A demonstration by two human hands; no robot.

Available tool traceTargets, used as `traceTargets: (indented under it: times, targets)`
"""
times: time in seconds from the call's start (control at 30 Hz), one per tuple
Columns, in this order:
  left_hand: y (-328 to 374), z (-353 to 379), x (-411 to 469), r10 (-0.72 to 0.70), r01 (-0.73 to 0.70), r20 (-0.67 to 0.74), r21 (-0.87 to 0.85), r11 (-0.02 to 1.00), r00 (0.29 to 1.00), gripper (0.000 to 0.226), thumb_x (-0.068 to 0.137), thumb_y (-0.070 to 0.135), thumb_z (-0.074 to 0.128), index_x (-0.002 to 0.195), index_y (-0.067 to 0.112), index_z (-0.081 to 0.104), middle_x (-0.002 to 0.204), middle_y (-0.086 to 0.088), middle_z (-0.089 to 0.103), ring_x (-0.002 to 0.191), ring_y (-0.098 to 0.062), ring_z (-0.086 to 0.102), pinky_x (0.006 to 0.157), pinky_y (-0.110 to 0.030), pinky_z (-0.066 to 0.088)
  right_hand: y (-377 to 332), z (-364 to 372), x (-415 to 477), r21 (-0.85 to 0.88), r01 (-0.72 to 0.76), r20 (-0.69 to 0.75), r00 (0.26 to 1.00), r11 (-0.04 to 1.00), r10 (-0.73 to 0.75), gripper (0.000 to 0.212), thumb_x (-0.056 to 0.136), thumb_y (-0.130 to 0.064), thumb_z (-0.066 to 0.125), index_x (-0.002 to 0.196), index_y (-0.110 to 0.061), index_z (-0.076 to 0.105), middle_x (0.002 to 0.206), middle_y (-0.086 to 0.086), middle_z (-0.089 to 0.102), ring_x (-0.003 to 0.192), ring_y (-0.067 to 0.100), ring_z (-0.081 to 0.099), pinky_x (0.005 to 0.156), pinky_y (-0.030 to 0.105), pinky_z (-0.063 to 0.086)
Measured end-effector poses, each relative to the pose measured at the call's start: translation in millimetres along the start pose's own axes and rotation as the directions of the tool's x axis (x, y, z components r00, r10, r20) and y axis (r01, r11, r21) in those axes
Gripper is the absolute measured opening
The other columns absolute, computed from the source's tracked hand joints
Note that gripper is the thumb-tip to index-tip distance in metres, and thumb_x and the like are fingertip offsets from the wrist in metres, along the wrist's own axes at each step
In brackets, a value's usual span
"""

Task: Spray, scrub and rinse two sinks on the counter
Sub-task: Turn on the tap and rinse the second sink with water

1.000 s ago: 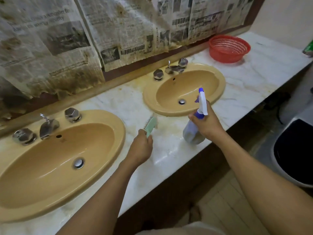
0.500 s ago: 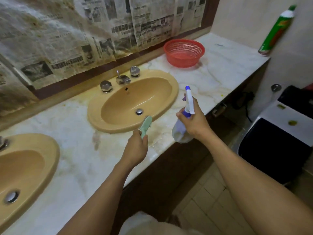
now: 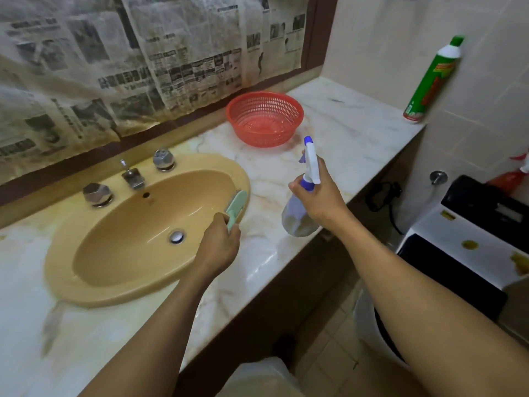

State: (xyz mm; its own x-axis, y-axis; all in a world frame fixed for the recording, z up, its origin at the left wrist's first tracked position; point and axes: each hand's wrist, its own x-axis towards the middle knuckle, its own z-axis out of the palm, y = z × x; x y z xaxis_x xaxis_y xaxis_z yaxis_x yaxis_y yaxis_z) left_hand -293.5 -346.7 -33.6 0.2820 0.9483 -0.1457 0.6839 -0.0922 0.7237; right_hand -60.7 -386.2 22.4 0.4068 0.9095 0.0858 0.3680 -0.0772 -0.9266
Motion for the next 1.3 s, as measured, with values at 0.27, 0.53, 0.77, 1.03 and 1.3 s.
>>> traceTargets:
  times: [0.27, 0.53, 0.77, 1.03, 1.3]
  targets:
    - [71.6, 36.4, 97.4, 0.069, -0.075, -0.055, -0.127, 0.989, 0.996, 0.01, 0.105, 0.029, 0.052, 0.108, 0.019, 0.054, 0.085, -0.001, 0.062, 0.064, -0.014, 0.052, 0.054, -0.029, 0.039, 9.5, -68.2, 112.9, 0.038, -0.02, 0.055, 0.998, 0.999, 0.018, 0.037, 0.094, -0.018, 0.071, 0.124, -0.032, 0.053, 0.094, 0.009, 0.067, 0.086, 0.008, 0.064, 0.075, 0.017, 0.048]
    - [125.4, 39.8, 223.3, 0.034, -0.056, -0.18, -0.117, 0.991, 0.983, 0.013, 0.101, 0.022, 0.059, 0.111, 0.014, 0.059, 0.094, -0.008, 0.065, 0.08, -0.024, 0.062, 0.062, -0.033, 0.038, 8.3, -89.2, 263.9, 0.051, 0.062, 0.073, 0.995, 0.997, -0.066, 0.051, 0.089, -0.013, 0.074, 0.134, -0.027, 0.053, 0.103, 0.002, 0.067, 0.099, 0.019, 0.066, 0.077, 0.022, 0.052]
    - [163.6, 27.0, 339.5, -0.075, 0.067, -0.264, -0.039, 0.997, 0.962, 0.02, 0.097, 0.012, 0.051, 0.115, 0.009, 0.058, 0.104, -0.007, 0.065, 0.081, -0.021, 0.062, 0.064, -0.033, 0.045, 3.9, -50.3, 422.8, 0.137, 0.239, 0.151, 0.954, 0.961, -0.259, 0.055, 0.084, -0.014, 0.079, 0.126, -0.041, 0.054, 0.093, 0.005, 0.068, 0.088, 0.025, 0.066, 0.083, 0.035, 0.055]
    - [156.5, 57.7, 433.4, -0.282, 0.293, -0.201, 0.027, 0.956, 0.938, 0.058, 0.09, 0.012, 0.049, 0.147, 0.007, 0.046, 0.137, -0.012, 0.057, 0.114, -0.031, 0.063, 0.094, -0.041, 0.055, 58.2, 17.8, 516.7, 0.144, 0.217, 0.421, 0.869, 0.965, -0.259, 0.074, 0.084, -0.014, 0.083, 0.147, -0.027, 0.047, 0.103, -0.014, 0.065, 0.095, 0.006, 0.064, 0.086, 0.02, 0.049]
    - [149.4, 79.9, 461.2, -0.348, 0.368, -0.137, 0.163, 0.915, 0.927, 0.055, 0.095, 0.005, 0.057, 0.149, 0.012, 0.05, 0.137, -0.013, 0.063, 0.12, -0.03, 0.064, 0.1, -0.033, 0.05, 90.7, 34.3, 532.0, 0.197, 0.175, 0.511, 0.822, 0.965, -0.253, 0.083, 0.084, -0.008, 0.081, 0.154, -0.024, 0.04, 0.114, -0.009, 0.065, 0.103, 0.005, 0.064, 0.087, 0.011, 0.047]
